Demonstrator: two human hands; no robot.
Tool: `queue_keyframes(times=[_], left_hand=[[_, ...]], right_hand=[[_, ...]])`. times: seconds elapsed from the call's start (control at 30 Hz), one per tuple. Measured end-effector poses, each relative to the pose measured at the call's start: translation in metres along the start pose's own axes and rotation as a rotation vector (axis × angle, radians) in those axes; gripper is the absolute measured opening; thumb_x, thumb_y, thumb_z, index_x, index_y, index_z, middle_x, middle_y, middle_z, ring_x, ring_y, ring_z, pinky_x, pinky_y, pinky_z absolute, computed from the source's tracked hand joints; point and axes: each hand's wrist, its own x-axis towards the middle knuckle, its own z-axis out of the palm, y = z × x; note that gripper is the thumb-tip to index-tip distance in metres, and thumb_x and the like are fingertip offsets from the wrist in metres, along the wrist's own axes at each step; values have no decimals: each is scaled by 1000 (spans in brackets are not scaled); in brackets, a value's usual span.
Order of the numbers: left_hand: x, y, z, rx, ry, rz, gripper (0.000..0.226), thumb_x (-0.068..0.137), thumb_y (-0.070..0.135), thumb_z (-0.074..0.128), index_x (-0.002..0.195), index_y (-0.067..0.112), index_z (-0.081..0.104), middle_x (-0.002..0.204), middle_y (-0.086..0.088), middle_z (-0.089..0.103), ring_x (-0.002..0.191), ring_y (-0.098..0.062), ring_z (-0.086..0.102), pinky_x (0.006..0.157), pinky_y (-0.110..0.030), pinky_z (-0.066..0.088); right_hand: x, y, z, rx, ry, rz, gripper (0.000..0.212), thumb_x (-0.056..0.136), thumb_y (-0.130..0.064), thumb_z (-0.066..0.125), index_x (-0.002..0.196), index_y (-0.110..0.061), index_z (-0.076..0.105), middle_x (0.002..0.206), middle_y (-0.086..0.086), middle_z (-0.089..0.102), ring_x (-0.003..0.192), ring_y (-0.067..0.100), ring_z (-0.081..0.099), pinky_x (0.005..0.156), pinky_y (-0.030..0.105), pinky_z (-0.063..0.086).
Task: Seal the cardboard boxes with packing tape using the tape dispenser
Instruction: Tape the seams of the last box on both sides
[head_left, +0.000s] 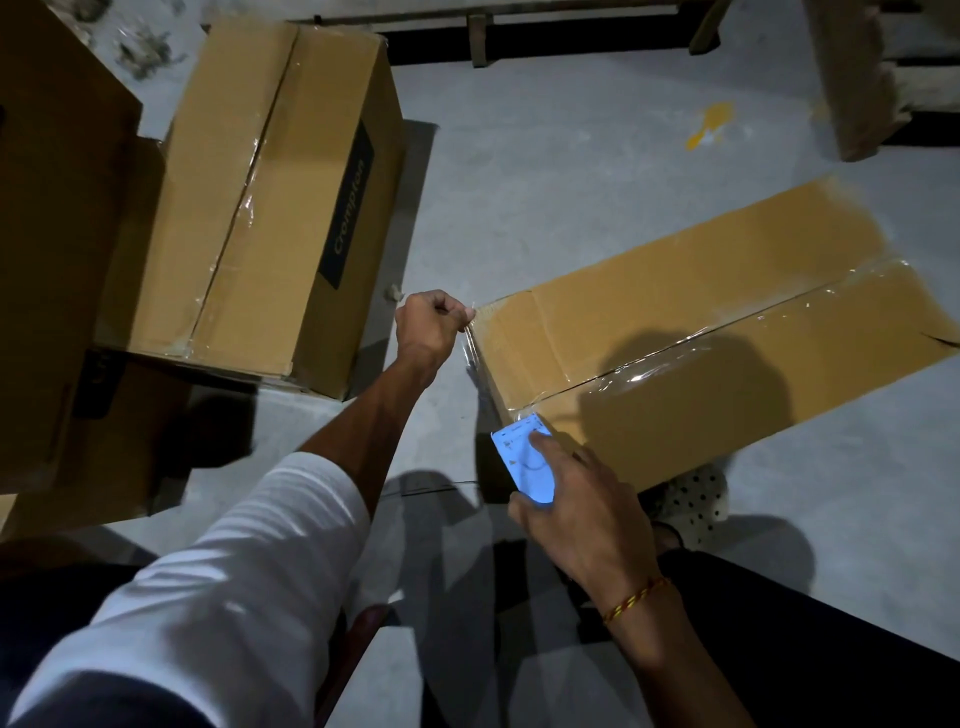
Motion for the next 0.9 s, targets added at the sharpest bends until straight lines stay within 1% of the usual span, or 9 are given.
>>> queue_keyframes(times=[0.2,0.4,0.53,0.63,0.7,0.77,0.8,0.87,0.9], left_hand=[[0,1,0,29,-12,7,22,85,10,78,68,17,67,74,-2,72,73,-15,69,83,-42,61],[2,2,1,136,-12,32,24,85,14,79,67,22,66,71,6,70,70,-9,68,84,-39,60],[2,1,3,167,4,21,25,85,20,79,65,25,65,72,3,72,75,-14,70,83,-42,60],[3,1,3,208,-8,5,20,88,26,77,69,22,68,76,0,73,80,-18,70,84,-43,59],[1,4,3,305,-22,37,18,93,32,70,81,18,71,83,-3,74,83,-21,70,83,-42,59],[-3,11,4,506,-43,94,25,100,38,58,101,17,73,96,-6,74,93,-27,69,82,-38,56],[-6,16,5,620,-61,115,29,103,39,51,114,19,70,107,-8,71,102,-31,67,82,-36,53],[-9,22,7,784,-130,126,38,107,41,37,138,25,53,131,-13,58,119,-35,58,89,-43,48],[-10,23,7,835,-158,122,42,107,43,33,145,26,44,139,-14,49,124,-36,53,92,-47,47]], right_hand=[[8,2,5,4,-27,21,65,82,-52,59,142,-41,37,135,-3,48,117,30,55,93,36,47],[10,0,10,36,-36,15,63,80,-48,58,139,-38,40,136,-3,51,122,27,51,94,36,46],[13,-1,11,12,-30,9,62,80,-48,58,139,-37,41,139,-4,49,125,25,49,97,36,43],[13,-1,12,4,-41,17,63,82,-49,57,141,-38,38,142,-4,46,127,25,47,100,36,40],[13,-1,12,11,-51,35,64,82,-50,57,142,-40,37,141,-4,46,126,27,47,100,37,41],[13,-2,12,13,-47,33,64,82,-50,57,142,-40,37,141,-4,46,126,27,48,99,37,41],[14,-2,12,13,-46,29,64,82,-50,57,142,-40,37,141,-4,46,126,27,48,99,37,41],[14,-2,13,9,-48,29,63,83,-50,57,142,-40,37,141,-3,46,125,28,49,99,38,41],[14,-2,13,7,-48,30,63,83,-50,57,142,-39,37,141,-3,46,125,29,49,99,38,41]])
